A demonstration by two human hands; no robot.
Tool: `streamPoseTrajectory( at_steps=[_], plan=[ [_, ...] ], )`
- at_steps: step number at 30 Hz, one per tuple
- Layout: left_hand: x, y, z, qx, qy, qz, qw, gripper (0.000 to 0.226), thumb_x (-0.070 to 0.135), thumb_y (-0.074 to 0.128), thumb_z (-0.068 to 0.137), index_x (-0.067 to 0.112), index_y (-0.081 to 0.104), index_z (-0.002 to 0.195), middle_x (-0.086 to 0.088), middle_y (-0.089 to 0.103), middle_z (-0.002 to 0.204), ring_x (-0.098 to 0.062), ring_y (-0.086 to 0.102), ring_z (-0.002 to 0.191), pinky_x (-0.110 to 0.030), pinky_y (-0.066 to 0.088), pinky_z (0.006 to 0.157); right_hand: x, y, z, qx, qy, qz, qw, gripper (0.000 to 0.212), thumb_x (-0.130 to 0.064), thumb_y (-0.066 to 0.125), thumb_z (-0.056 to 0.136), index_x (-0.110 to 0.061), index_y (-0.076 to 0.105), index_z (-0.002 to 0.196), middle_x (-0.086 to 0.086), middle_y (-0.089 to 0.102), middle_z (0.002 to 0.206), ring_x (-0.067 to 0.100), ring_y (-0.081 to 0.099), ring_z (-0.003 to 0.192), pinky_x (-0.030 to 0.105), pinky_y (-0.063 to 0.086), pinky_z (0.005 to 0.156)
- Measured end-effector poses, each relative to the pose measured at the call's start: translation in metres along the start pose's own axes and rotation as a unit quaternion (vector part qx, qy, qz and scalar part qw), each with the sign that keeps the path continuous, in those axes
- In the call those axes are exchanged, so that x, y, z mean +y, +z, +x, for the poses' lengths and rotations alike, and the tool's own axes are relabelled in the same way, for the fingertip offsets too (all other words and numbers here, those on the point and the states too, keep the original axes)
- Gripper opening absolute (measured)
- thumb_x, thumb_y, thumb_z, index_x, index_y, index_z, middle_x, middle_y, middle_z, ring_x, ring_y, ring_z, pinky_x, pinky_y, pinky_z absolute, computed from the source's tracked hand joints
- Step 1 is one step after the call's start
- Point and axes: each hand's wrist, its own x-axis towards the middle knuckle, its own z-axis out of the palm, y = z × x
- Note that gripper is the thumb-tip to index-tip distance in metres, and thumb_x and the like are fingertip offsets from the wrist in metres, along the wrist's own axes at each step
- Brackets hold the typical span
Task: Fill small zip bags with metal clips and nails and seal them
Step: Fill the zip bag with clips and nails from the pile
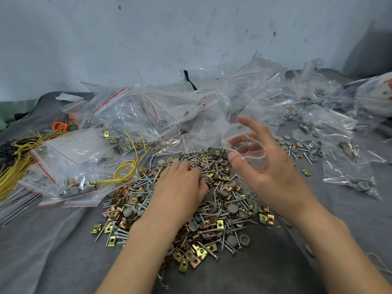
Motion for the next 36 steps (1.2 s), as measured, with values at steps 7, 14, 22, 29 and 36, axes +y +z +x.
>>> streamPoseTrajectory(
  at_steps=[7, 14, 22, 29, 36],
  plan=[
    [-0.014, -0.026, 0.004, -0.009, -0.153, -0.652, 0.743, 0.018, 0.031, 0.059, 0.095, 0.02, 0.073, 0.091, 0.0, 0.075, 0.093, -0.004, 0.063, 0.072, -0.023, 0.049, 0.069, 0.0, -0.001, -0.001, -0.003, -0.001, -0.004, 1.0, 0.057, -0.031, 0.067, 0.094, -0.035, 0.041, 0.145, -0.017, 0.065, 0.111, 0.001, 0.061, 0.106, 0.002, 0.042, 0.08],
    [-0.022, -0.037, 0.004, -0.077, -0.195, -0.855, 0.475, 0.017, 0.023, 0.066, 0.081, 0.014, 0.08, 0.077, -0.006, 0.075, 0.099, -0.008, 0.067, 0.07, -0.02, 0.056, 0.063, -0.001, 0.0, 0.0, -0.006, 0.004, -0.002, 1.0, 0.056, -0.03, 0.066, 0.095, -0.034, 0.041, 0.145, -0.021, 0.063, 0.111, 0.001, 0.06, 0.106, 0.001, 0.042, 0.08],
    [-0.023, -0.043, 0.005, -0.08, -0.213, -0.866, 0.446, 0.012, 0.016, 0.068, 0.078, 0.007, 0.074, 0.083, -0.004, 0.071, 0.086, -0.007, 0.061, 0.063, -0.02, 0.054, 0.056, -0.001, 0.001, 0.001, -0.001, -0.005, -0.007, 1.0, 0.055, -0.033, 0.066, 0.094, -0.037, 0.042, 0.143, -0.022, 0.062, 0.113, 0.001, 0.061, 0.104, 0.003, 0.043, 0.08],
    [-0.018, -0.044, 0.004, -0.072, -0.223, -0.838, 0.493, 0.004, 0.009, 0.057, 0.09, 0.006, 0.056, 0.093, -0.01, 0.074, 0.091, -0.008, 0.062, 0.06, -0.018, 0.053, 0.053, 0.0, 0.004, -0.001, -0.023, -0.006, -0.04, 0.999, 0.058, -0.042, 0.061, 0.091, -0.042, 0.038, 0.144, -0.024, 0.061, 0.114, 0.003, 0.061, 0.107, 0.01, 0.045, 0.088],
    [-0.008, -0.047, 0.005, -0.04, -0.213, -0.803, 0.555, 0.009, 0.014, 0.058, 0.093, 0.012, 0.057, 0.084, -0.002, 0.064, 0.071, -0.008, 0.051, 0.052, -0.019, 0.047, 0.047, 0.001, 0.004, -0.001, -0.034, -0.009, -0.046, 0.998, 0.056, -0.04, 0.063, 0.094, -0.043, 0.037, 0.144, -0.024, 0.061, 0.114, 0.004, 0.061, 0.108, 0.02, 0.05, 0.087]
  ],
)
